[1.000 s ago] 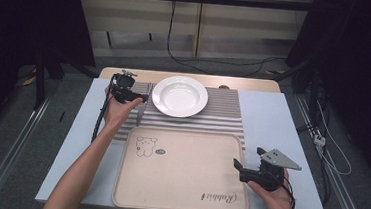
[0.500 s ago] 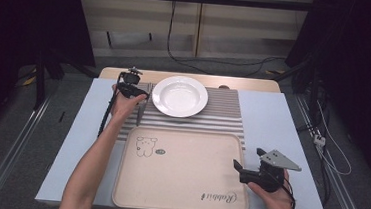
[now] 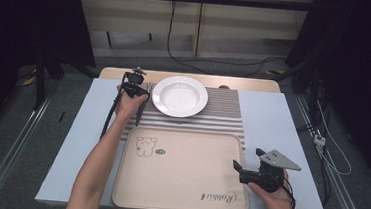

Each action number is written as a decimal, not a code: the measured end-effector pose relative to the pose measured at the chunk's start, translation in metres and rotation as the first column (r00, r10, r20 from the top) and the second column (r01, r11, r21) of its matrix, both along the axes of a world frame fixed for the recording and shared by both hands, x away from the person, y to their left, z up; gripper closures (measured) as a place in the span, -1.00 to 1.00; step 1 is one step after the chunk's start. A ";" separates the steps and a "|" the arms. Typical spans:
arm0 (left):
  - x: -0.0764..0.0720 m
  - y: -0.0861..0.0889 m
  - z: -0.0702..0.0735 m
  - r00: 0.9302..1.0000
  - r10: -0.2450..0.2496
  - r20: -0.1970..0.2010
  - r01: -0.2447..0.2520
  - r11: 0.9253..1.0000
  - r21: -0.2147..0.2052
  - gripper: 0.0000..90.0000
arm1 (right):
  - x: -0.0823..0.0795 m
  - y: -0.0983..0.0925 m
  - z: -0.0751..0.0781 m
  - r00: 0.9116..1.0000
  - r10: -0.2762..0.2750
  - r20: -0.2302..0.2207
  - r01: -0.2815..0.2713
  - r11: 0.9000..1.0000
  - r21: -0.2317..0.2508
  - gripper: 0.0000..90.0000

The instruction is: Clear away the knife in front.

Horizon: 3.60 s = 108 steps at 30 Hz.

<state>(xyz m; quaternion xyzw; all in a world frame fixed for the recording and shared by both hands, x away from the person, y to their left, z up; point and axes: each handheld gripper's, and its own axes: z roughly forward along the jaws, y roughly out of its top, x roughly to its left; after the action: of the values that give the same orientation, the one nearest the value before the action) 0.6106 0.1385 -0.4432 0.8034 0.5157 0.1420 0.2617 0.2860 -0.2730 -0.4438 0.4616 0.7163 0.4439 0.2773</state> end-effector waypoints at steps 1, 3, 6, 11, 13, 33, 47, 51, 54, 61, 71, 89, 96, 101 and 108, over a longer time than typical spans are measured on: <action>0.003 -0.001 0.000 1.000 0.021 -0.013 -0.021 1.000 -0.011 0.34 | 0.000 0.000 0.000 1.000 0.000 0.001 0.000 1.000 -0.003 -0.79; 0.005 -0.002 0.002 1.000 0.005 -0.026 -0.005 1.000 -0.001 0.38 | 0.000 0.001 0.000 1.000 0.001 0.001 -0.001 1.000 -0.005 -0.79; 0.007 0.000 0.002 0.999 -0.003 -0.041 0.003 1.000 -0.018 0.44 | 0.000 0.000 0.000 1.000 0.003 0.003 -0.003 1.000 -0.009 -0.79; 0.007 0.001 0.002 0.999 -0.011 -0.050 0.010 0.999 -0.032 0.65 | 0.000 0.000 0.000 1.000 0.001 -0.002 -0.001 1.000 -0.006 -0.79; 0.007 0.001 0.003 0.998 -0.011 -0.058 0.009 0.999 -0.036 0.71 | 0.000 0.000 0.000 1.000 0.001 -0.001 -0.001 1.000 -0.009 -0.79; 0.005 0.001 0.005 0.997 -0.014 -0.079 0.014 1.000 0.005 0.76 | 0.000 0.001 0.000 1.000 0.009 -0.004 -0.009 1.000 -0.009 -0.78; -0.002 -0.002 0.008 0.994 -0.074 -0.084 0.080 0.995 0.064 0.77 | -0.003 0.002 0.001 1.000 0.012 0.005 -0.012 1.000 -0.020 -0.78; -0.004 0.000 0.009 0.993 -0.080 -0.086 0.086 0.993 0.075 0.77 | -0.003 0.002 0.001 1.000 0.010 0.002 -0.010 1.000 -0.019 -0.78; -0.006 0.002 0.011 0.992 -0.083 -0.091 0.089 0.994 0.065 0.77 | -0.002 0.002 0.001 1.000 0.013 0.002 -0.013 1.000 -0.020 -0.78; -0.008 0.010 0.013 0.992 -0.084 -0.090 0.089 0.995 0.045 0.77 | -0.003 0.002 0.001 1.000 0.014 0.002 -0.014 1.000 -0.021 -0.78; -0.019 0.016 0.026 0.994 -0.097 -0.052 0.100 0.994 0.045 0.77 | -0.003 0.002 0.001 1.000 0.011 0.008 -0.010 1.000 -0.023 -0.80; -0.040 0.028 0.040 0.994 -0.104 -0.025 0.105 0.993 0.056 0.77 | -0.005 0.004 0.003 1.000 0.014 0.015 -0.014 0.999 -0.032 -0.80; -0.046 0.032 0.051 0.994 -0.105 -0.013 0.106 0.993 0.046 0.77 | -0.005 0.004 0.003 1.000 0.011 0.018 -0.011 0.999 -0.034 -0.80; -0.050 0.033 0.051 0.995 -0.100 -0.008 0.100 0.994 0.043 0.77 | -0.005 0.004 0.003 1.000 0.010 0.015 -0.010 0.999 -0.034 -0.80; -0.057 0.035 0.055 0.993 -0.115 0.000 0.115 0.992 0.055 0.77 | -0.005 0.004 0.003 1.000 0.014 0.016 -0.013 0.999 -0.034 -0.80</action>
<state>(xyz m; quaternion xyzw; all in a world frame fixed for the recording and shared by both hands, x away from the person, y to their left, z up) 0.5538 0.1731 -0.3883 0.8383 0.4642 0.1419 0.2481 0.2813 -0.2690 -0.4412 0.4481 0.7246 0.4373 0.2881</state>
